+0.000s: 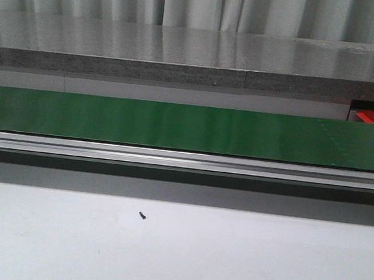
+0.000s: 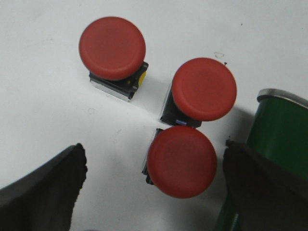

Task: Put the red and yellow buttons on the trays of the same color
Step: 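Release the red button on the belt and move the left gripper back to the cluster, then grasp another red button from the cluster with the left gripper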

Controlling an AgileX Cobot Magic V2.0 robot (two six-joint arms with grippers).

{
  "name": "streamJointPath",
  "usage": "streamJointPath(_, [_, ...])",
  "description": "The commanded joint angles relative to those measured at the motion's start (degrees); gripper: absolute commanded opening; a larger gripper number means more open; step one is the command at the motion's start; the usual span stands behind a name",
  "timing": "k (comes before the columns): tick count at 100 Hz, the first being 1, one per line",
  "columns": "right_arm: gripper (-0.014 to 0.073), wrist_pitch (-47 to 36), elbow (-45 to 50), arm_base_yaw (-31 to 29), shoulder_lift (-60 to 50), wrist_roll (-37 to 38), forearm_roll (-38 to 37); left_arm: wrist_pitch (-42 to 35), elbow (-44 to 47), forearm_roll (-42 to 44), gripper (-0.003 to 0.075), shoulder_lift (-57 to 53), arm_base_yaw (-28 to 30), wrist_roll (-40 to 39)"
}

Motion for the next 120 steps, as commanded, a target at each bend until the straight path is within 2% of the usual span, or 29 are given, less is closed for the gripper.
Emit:
streamJointPath(1, [-0.0067,-3.2,-1.4,0.0,0.0,-0.4,-0.6,-1.7,-2.0,-0.6,0.0565,-2.5,0.1,0.1])
streamJointPath(57, [-0.0067,-3.2,-1.4,0.0,0.0,-0.4,-0.6,-2.9,-2.8,-0.2,0.0561,1.5,0.1,0.4])
streamJointPath(64, [-0.0067,-3.2,-1.4,0.0,0.0,-0.4,-0.6,-3.2,-2.8,-0.2,0.0527,1.5,0.1,0.4])
streamJointPath(94, [-0.0067,-3.2,-1.4,0.0,0.0,-0.4,-0.6,-5.0,-2.8,-0.5,0.0301,1.5,0.1,0.4])
streamJointPath(120, [-0.0067,-3.2,-1.4,0.0,0.0,-0.4,-0.6,-5.4,-2.8,-0.5,0.0218,1.5,0.1,0.4])
